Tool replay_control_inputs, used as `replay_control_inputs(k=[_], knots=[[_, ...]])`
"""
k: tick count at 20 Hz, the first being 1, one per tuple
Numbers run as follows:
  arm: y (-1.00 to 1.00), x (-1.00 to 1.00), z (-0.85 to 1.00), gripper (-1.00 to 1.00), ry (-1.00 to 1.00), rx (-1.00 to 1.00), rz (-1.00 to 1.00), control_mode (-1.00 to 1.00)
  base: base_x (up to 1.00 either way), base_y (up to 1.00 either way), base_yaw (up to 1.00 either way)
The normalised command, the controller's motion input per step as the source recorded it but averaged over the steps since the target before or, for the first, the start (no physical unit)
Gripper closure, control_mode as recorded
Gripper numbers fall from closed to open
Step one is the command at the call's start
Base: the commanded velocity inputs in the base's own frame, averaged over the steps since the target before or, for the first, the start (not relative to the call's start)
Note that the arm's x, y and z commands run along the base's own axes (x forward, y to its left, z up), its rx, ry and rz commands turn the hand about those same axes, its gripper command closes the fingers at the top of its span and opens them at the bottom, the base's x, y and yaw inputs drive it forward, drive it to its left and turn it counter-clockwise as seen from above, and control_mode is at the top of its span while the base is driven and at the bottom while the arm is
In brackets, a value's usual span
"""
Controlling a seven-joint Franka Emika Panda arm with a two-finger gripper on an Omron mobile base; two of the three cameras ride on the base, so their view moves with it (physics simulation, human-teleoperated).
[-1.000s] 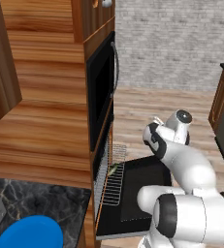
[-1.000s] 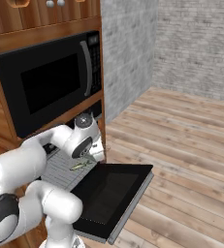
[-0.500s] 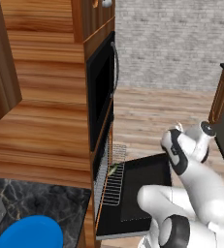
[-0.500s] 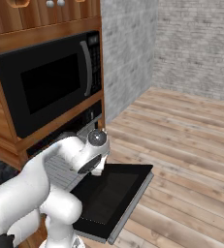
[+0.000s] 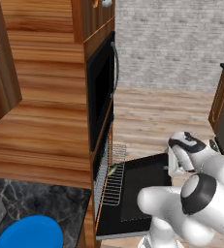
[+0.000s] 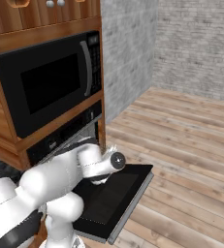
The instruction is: Place the fish on the rack of the oven, and slide the rack back inside. Close the oven door.
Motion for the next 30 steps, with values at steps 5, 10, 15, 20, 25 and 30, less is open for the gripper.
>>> replay_control_inputs(k=[5,10,15,20,25,30], knots=[[0.36,0.37,-0.64,-1.00,0.10,0.29,0.00,-1.00,0.00,0.00,0.00],[0.51,0.32,-0.28,-1.00,0.15,0.01,0.00,-1.00,0.00,0.00,0.00],[0.25,0.27,-0.47,-1.00,0.16,0.00,0.00,-1.00,0.00,0.00,0.00],[0.20,0.39,-0.64,-1.00,0.07,0.00,0.00,-1.00,0.00,0.00,0.00],[0.09,0.36,-0.80,-1.00,0.04,0.00,0.00,-1.00,0.00,0.00,0.00],[0.18,0.43,-0.84,-1.00,0.04,0.02,0.00,-1.00,0.00,0.00,0.00]])
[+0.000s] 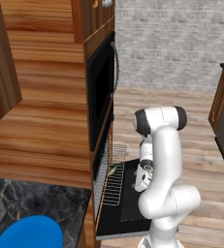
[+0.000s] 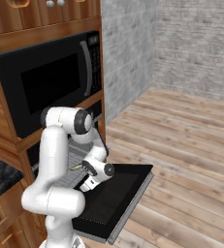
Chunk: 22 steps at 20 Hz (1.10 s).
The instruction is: Place the fish on the rack of the oven, and slide the rack back inside. Close the oven door.
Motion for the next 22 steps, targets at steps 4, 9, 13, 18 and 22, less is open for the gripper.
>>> replay_control_inputs(k=[4,9,13,18,22], knots=[[0.63,0.59,-0.35,-1.00,0.00,0.10,0.00,-1.00,0.00,0.00,0.00],[0.90,0.61,-0.40,-1.00,0.00,0.07,0.00,-1.00,0.00,0.00,0.00],[0.99,0.60,-0.12,-1.00,0.00,0.03,0.00,-1.00,0.00,0.00,0.00],[0.23,0.11,0.55,-1.00,-0.08,0.00,0.00,-1.00,0.00,0.00,0.00],[-0.48,-0.17,1.00,-1.00,-0.32,0.01,0.00,-1.00,0.00,0.00,0.00]])
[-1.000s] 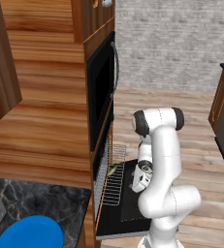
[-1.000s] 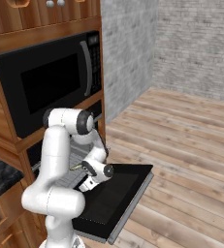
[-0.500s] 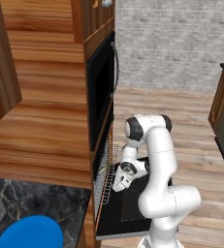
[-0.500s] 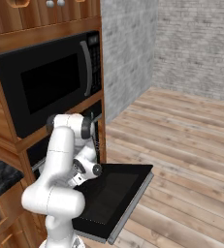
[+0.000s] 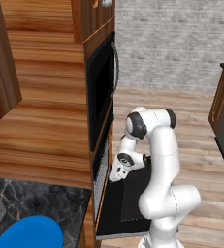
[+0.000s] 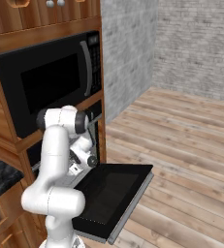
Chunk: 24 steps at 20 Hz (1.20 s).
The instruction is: Place the fish on the rack of the oven, and slide the rack back inside. Close the oven door.
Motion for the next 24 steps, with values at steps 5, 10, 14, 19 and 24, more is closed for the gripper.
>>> replay_control_inputs(k=[5,10,14,19,24], knots=[[-1.00,-0.60,0.50,-1.00,-0.38,0.00,-0.04,-1.00,0.00,0.00,0.00],[-1.00,-0.54,0.86,-1.00,-0.17,0.01,-0.08,-1.00,0.00,0.00,0.00],[-0.94,-0.49,1.00,-1.00,-0.12,0.00,-0.05,-1.00,0.00,0.00,0.00],[-0.76,-0.59,1.00,-1.00,-0.01,0.00,-0.03,-1.00,0.00,0.00,0.00],[-0.68,-0.59,1.00,-1.00,0.24,-0.08,0.00,-1.00,0.00,0.00,0.00]])
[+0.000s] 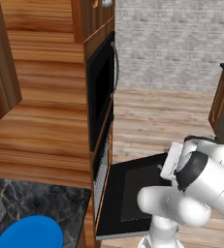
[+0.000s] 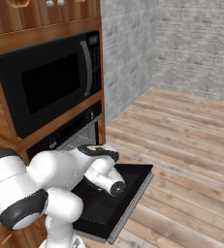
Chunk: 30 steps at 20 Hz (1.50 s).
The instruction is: Place the fish on the rack of the oven, and slide the rack back inside. Close the oven door.
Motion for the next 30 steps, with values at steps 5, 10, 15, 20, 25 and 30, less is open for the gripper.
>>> replay_control_inputs(k=[5,10,15,20,25,30], knots=[[-0.80,-0.52,0.97,-1.00,0.29,-0.09,0.00,-1.00,0.00,0.00,0.00],[-0.99,-0.73,0.33,-1.00,0.23,-0.06,0.00,-1.00,0.00,0.00,0.00],[-1.00,-0.95,-0.37,-1.00,0.02,0.00,0.00,-1.00,0.00,0.00,0.00],[-0.76,-0.39,-0.36,-1.00,0.00,0.00,0.04,-1.00,0.00,0.00,0.00],[-0.58,0.00,-0.27,-1.00,0.02,0.01,0.16,-1.00,0.00,0.00,0.00],[-0.61,0.12,-0.46,-1.00,0.10,0.03,0.28,-1.00,0.00,0.00,0.00]])
